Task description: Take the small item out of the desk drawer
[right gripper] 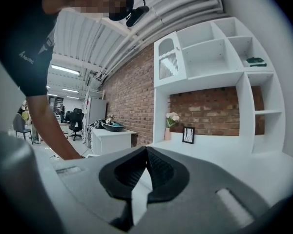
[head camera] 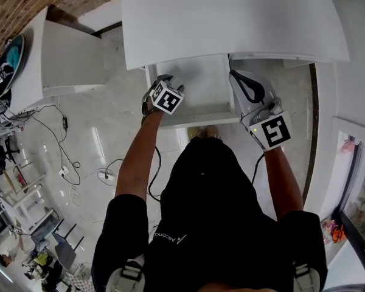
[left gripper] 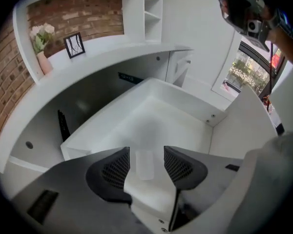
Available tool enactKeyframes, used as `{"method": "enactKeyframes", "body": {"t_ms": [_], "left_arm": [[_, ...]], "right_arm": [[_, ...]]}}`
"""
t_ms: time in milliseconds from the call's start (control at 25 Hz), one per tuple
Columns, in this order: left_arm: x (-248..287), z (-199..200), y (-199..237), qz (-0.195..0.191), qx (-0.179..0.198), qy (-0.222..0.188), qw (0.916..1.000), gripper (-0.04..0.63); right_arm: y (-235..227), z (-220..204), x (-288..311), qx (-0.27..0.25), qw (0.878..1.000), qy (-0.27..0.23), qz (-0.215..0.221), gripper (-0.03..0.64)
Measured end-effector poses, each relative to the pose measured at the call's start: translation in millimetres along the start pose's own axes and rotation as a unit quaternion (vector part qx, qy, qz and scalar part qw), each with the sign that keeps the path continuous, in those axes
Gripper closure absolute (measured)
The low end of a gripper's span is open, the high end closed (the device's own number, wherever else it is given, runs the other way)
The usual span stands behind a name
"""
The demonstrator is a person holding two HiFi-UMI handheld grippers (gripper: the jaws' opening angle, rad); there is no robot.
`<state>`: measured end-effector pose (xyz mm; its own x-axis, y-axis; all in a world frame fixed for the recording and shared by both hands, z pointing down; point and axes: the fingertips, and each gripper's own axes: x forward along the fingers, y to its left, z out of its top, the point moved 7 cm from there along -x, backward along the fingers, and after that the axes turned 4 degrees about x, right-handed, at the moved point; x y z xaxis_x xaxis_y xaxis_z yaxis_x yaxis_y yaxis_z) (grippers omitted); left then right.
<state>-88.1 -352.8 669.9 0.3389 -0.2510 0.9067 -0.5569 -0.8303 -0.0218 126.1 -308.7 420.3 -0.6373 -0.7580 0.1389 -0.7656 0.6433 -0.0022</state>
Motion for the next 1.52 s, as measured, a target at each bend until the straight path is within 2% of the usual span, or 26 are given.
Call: {"method": "enactKeyframes", "body": {"t_ms": [240, 640, 720, 1000, 1120, 1320, 1520], "left_arm": [[53, -16, 11, -0.026, -0.004, 0.046, 0.9986, 0.382], [92, -26, 14, -0.033, -0.009, 0.092, 0.9952, 0.383], [95, -27, 14, -0.031, -0.01, 0.095, 0.995, 0.414], [91, -25, 12, -0.03, -0.015, 0.091, 0.9952, 0.42], [75, -16, 10, -0.025, -0.021, 0.065, 0.9973, 0.42], [19, 18, -1, 0.002, -0.026, -0.026, 0.9993, 0.42], [-53, 44, -24, 0.015, -0.031, -0.133, 0.9905, 0.42]], "right_arm": [[-16, -24, 17, 0.041, 0.999, 0.018, -0.015, 0.615], [-31, -46, 27, 0.058, 0.998, 0.03, -0.025, 0.615], [-33, -50, 25, 0.06, 0.997, 0.032, -0.028, 0.615], [-35, -60, 15, 0.069, 0.996, 0.037, -0.033, 0.615], [-33, -58, 11, 0.069, 0.997, 0.034, -0.032, 0.615], [-26, -47, -1, 0.066, 0.997, 0.017, -0.026, 0.615], [-12, -24, -10, 0.055, 0.998, -0.009, -0.025, 0.615]]}}
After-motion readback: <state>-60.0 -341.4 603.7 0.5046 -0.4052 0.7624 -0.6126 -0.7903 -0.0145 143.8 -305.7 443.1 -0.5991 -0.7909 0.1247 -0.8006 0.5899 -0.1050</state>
